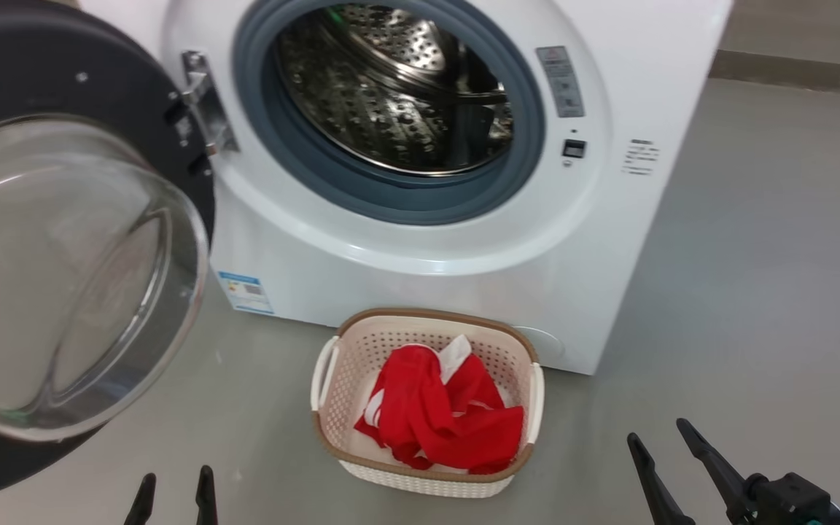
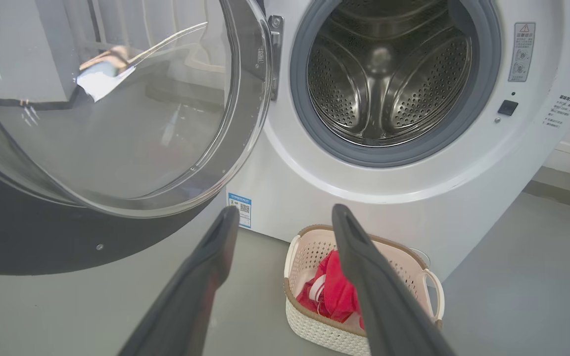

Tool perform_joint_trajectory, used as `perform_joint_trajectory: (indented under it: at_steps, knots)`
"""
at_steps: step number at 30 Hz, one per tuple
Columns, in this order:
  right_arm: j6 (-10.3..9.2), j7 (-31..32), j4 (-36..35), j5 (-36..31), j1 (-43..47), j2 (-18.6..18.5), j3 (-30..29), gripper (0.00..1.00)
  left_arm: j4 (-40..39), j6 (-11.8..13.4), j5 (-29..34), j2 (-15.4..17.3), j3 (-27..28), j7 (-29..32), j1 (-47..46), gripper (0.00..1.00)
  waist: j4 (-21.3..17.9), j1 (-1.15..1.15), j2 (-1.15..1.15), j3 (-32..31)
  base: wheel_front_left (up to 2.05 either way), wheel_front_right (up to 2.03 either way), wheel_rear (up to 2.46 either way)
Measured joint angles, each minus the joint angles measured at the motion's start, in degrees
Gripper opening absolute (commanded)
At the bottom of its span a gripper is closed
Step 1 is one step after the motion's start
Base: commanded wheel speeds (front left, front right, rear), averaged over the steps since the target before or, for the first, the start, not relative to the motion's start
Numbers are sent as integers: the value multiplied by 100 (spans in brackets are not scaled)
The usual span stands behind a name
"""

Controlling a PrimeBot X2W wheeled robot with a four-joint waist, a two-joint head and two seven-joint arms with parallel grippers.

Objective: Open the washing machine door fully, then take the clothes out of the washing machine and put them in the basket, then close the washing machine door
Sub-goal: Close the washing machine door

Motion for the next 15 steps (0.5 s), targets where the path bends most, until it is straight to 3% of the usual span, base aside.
perform_joint_trajectory:
  at_steps: [15]
  knots:
    - [0,0,71,15,-58,-1,291,100,4,70,-122,2,-35,0,174,100,873,0,0,-141,0,0,0]
